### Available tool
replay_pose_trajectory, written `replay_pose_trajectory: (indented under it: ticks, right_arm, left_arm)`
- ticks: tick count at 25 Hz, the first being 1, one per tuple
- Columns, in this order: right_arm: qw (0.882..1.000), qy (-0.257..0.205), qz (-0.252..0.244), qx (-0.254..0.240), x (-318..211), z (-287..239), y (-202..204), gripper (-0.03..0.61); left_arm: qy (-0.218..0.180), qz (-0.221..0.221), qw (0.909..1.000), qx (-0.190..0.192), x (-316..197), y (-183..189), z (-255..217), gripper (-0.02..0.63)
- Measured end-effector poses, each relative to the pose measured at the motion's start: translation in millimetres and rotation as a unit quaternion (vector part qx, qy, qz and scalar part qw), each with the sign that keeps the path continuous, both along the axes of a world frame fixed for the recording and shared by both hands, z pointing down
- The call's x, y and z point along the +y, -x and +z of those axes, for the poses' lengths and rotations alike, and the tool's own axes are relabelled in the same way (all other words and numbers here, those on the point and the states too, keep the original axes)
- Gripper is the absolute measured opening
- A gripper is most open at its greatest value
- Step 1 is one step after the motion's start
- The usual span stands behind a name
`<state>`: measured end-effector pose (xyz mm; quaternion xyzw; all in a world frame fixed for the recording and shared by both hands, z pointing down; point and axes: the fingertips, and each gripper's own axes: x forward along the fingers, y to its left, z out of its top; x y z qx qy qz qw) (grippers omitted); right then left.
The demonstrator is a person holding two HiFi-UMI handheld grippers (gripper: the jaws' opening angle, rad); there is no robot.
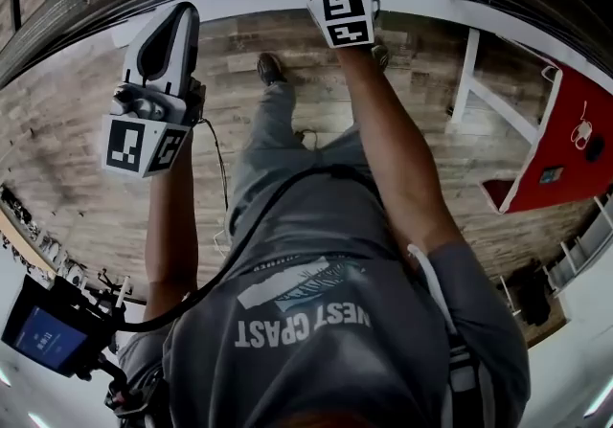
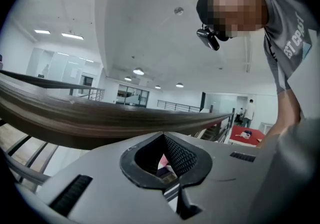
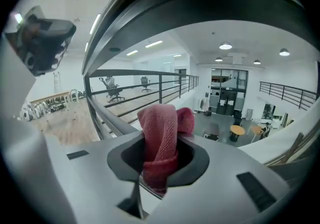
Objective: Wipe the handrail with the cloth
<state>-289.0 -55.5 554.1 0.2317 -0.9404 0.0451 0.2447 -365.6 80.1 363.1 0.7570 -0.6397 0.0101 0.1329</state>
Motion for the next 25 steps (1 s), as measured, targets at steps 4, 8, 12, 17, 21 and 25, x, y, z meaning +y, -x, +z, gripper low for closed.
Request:
replay_pose_trajectory:
  ticks: [4, 8, 12, 17, 21, 25]
  right_arm:
    - [0.999, -0.04, 0.029, 0.001, -24, -25, -16, 0.069]
    - [0.99, -0.079, 0.115, 0.023, -88, -35, -118, 0.069]
    - [0.98, -0.079, 0.176, 0.053, -120, -48, -173, 0.069]
    - [0.998, -0.054, 0.037, -0.017, -49, -70, -30, 0.069]
    - [0.998, -0.051, -0.02, 0.019, -28, -54, 4, 0.071]
    - [0.995, -0.05, 0.085, 0.033, -91, -44, -105, 0.071]
  left_arm:
    - [0.007, -0.044, 0.999, -0.008, 3, 33, 8, 0.005]
    - [0.013, -0.07, 0.9973, -0.018, 6, 54, 16, 0.005]
    - [0.015, -0.082, 0.9964, -0.011, 4, 59, 23, 0.005]
    - [0.031, -0.063, 0.9975, -0.007, -3, 44, 29, 0.005]
    - [0.024, -0.041, 0.9989, -0.001, -16, 27, 27, 0.005]
    - [0.011, -0.025, 0.9996, 0.005, -17, 22, 18, 0.005]
